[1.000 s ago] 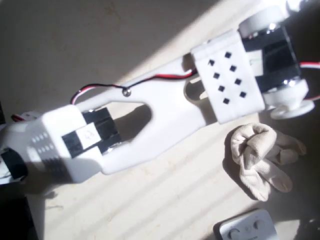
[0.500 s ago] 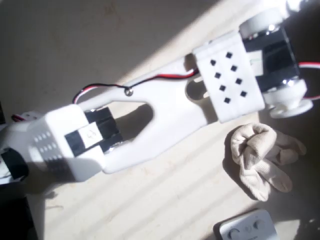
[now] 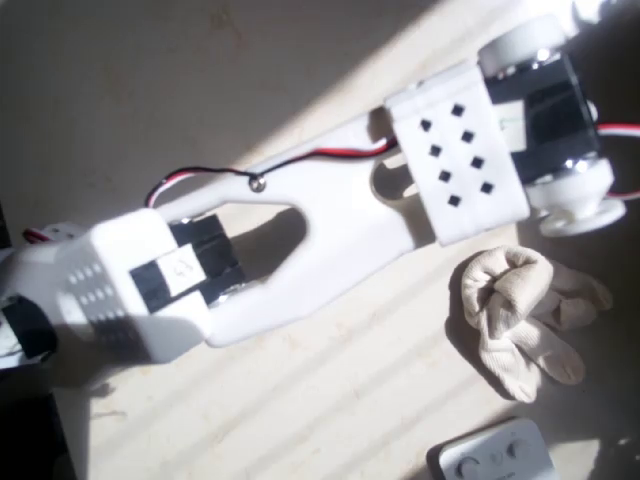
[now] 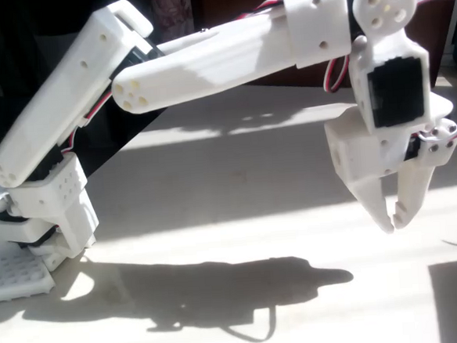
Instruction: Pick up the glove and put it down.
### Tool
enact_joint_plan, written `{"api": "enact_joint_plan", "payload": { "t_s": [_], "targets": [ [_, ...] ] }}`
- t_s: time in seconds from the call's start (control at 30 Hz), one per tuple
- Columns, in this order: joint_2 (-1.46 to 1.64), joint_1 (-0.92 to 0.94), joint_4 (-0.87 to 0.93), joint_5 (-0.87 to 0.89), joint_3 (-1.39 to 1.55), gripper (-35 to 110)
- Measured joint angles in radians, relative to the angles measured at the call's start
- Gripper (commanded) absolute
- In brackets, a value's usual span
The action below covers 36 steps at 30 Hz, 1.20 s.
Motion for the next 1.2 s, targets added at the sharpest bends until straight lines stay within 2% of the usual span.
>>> {"api": "enact_joint_plan", "payload": {
  "t_s": [0.43, 0.57, 0.93, 1.2],
  "targets": [
    [0.002, 0.002, -0.002, 0.0, 0.009, 0],
    [0.101, 0.002, -0.028, 0.0, 0.107, 0],
    [0.66, 0.048, -0.425, 0.0, 0.781, 0],
    [1.043, 0.057, -0.491, 0.0, 1.215, 0]
  ]
}}
